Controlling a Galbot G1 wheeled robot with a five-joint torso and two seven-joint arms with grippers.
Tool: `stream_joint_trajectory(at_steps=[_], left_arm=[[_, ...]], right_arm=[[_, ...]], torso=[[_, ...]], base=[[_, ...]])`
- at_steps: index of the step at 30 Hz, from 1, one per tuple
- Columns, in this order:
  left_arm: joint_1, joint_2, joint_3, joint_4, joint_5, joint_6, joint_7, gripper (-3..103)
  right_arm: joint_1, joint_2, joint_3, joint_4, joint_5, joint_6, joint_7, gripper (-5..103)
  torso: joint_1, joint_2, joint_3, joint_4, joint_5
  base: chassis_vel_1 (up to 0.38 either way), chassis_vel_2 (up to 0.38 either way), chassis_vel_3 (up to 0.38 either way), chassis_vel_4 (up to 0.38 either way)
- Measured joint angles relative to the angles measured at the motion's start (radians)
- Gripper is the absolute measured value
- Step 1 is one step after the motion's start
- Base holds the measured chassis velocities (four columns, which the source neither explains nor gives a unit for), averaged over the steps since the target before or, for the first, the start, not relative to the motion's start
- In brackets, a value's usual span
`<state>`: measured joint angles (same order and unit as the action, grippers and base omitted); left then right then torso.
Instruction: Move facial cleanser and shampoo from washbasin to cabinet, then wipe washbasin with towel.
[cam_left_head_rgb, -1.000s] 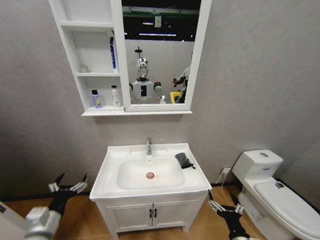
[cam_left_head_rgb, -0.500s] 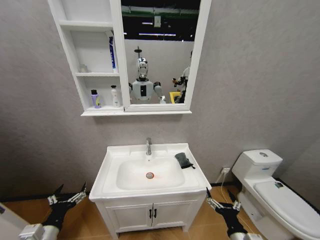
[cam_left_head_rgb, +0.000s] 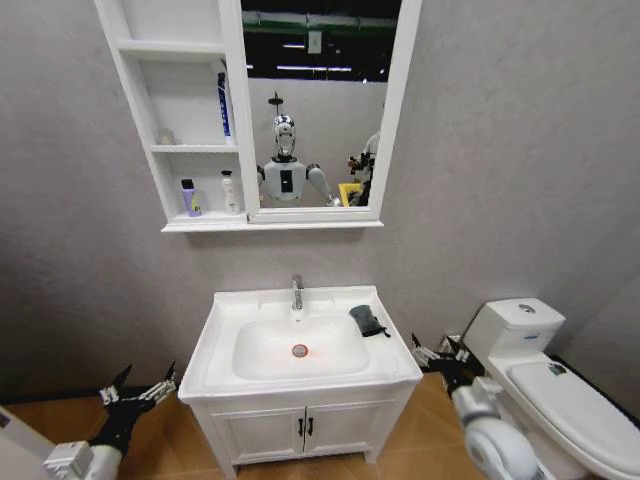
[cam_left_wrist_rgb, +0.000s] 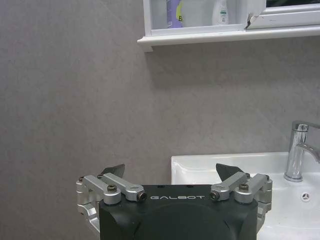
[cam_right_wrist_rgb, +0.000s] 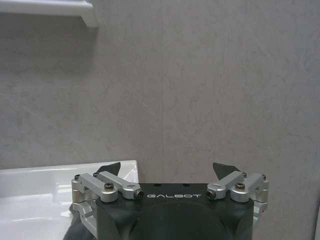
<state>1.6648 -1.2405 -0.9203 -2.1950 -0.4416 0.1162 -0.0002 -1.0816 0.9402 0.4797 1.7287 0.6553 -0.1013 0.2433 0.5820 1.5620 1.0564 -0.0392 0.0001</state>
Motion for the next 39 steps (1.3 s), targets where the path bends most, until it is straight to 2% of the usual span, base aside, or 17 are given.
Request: stream_joint_trajectory(at_steps=[1, 3, 5, 6, 7, 13, 16, 17, 19, 21, 31, 34, 35, 36, 39], left_arm=[[0.0, 0.0, 0.0, 0.0, 0.0, 0.0, -0.001, 100], [0.0, 0.001, 0.001, 0.0, 0.0, 0.0, -0.001, 100], [0.0, 0.001, 0.001, 0.0, -0.001, 0.0, -0.001, 100], [0.0, 0.001, 0.001, 0.001, -0.001, 0.001, -0.001, 100], [-0.001, 0.001, 0.001, 0.001, -0.001, 0.001, -0.001, 100], [-0.001, 0.002, 0.001, 0.001, -0.001, 0.001, -0.002, 100], [-0.001, 0.002, 0.001, 0.001, -0.001, 0.001, -0.002, 100], [-0.001, 0.002, 0.001, 0.001, -0.001, 0.001, -0.002, 100], [-0.001, 0.002, 0.002, 0.001, -0.001, 0.001, -0.002, 100], [-0.001, 0.002, 0.002, 0.001, -0.001, 0.001, -0.002, 100], [-0.001, 0.002, 0.002, 0.001, -0.002, 0.001, -0.003, 100], [-0.001, 0.002, 0.002, 0.001, -0.002, 0.001, -0.003, 100], [-0.001, 0.002, 0.002, 0.001, -0.002, 0.001, -0.003, 100], [-0.001, 0.002, 0.002, 0.001, -0.002, 0.001, -0.003, 100], [-0.001, 0.002, 0.002, 0.001, -0.002, 0.001, -0.003, 100]], right_arm=[[0.114, 0.002, -0.062, -0.11, 0.007, -0.003, -0.022, 100], [0.166, 0.006, -0.093, -0.16, 0.009, -0.001, -0.034, 100], [0.219, 0.013, -0.134, -0.22, 0.016, 0.0, -0.048, 100], [0.314, 0.03, -0.208, -0.311, 0.035, 0.002, -0.073, 100], [0.382, 0.049, -0.259, -0.374, 0.048, 0.004, -0.092, 100], [0.503, 0.119, -0.376, -0.552, 0.034, 0.035, -0.151, 100], [0.514, 0.139, -0.391, -0.579, 0.026, 0.038, -0.151, 100], [0.523, 0.173, -0.413, -0.62, 0.009, 0.044, -0.151, 100], [0.534, 0.211, -0.427, -0.676, -0.031, 0.065, -0.158, 100], [0.539, 0.224, -0.431, -0.697, -0.052, 0.079, -0.162, 100], [0.549, 0.233, -0.44, -0.751, -0.086, 0.111, -0.174, 100], [0.554, 0.232, -0.439, -0.76, -0.086, 0.118, -0.178, 103], [0.56, 0.232, -0.439, -0.772, -0.088, 0.128, -0.183, 97], [0.565, 0.231, -0.439, -0.78, -0.089, 0.132, -0.186, 97], [0.575, 0.23, -0.44, -0.795, -0.081, 0.132, -0.188, 88]], torso=[[0.0, 0.0, 0.0, 0.0004, 0.0004], [0.0, 0.0, 0.0, -0.0005, 0.0004], [0.0, 0.0, 0.0, -0.0001, -0.0009], [0.0, 0.0, 0.0, -0.0004, 0.0007], [0.0, 0.0, 0.0, -0.0002, -0.0005], [0.0, 0.0, 0.0, -0.0004, -0.0005], [0.0, 0.0, 0.0, -0.0004, -0.0007], [0.0, 0.0, 0.0, -0.0003, 0.0003], [0.0, 0.0, 0.0, -0.0002, -0.0002], [0.0, 0.0, 0.0, -0.0001, -0.0001], [0.0, 0.0, 0.0, -0.0005, -0.0002], [0.0, 0.0, 0.0, -0.0003, -0.0001], [0.0, 0.0, 0.0, -0.0003, -0.0001], [0.0, 0.0, 0.0, -0.0003, -0.0001], [0.0, 0.0, 0.0, -0.0003, -0.0001]], base=[[0.0, 0.0, 0.0, 0.0], [0.0, 0.0, 0.0, 0.0], [0.0, 0.0, 0.0, 0.0], [0.0, 0.0, 0.0, 0.0], [0.0, 0.0, 0.0, 0.0], [0.0, 0.0, 0.0, 0.0], [0.0, 0.0, 0.0, 0.0], [0.0, 0.0, 0.0, 0.0], [0.0, 0.0, 0.0, 0.0], [0.0, 0.0, 0.0, 0.0], [0.0, 0.0, 0.0, 0.0], [0.0, 0.0, 0.0, 0.0], [0.0, 0.0, 0.0, 0.0], [0.0, 0.0, 0.0, 0.0], [0.0, 0.0, 0.0, 0.0]])
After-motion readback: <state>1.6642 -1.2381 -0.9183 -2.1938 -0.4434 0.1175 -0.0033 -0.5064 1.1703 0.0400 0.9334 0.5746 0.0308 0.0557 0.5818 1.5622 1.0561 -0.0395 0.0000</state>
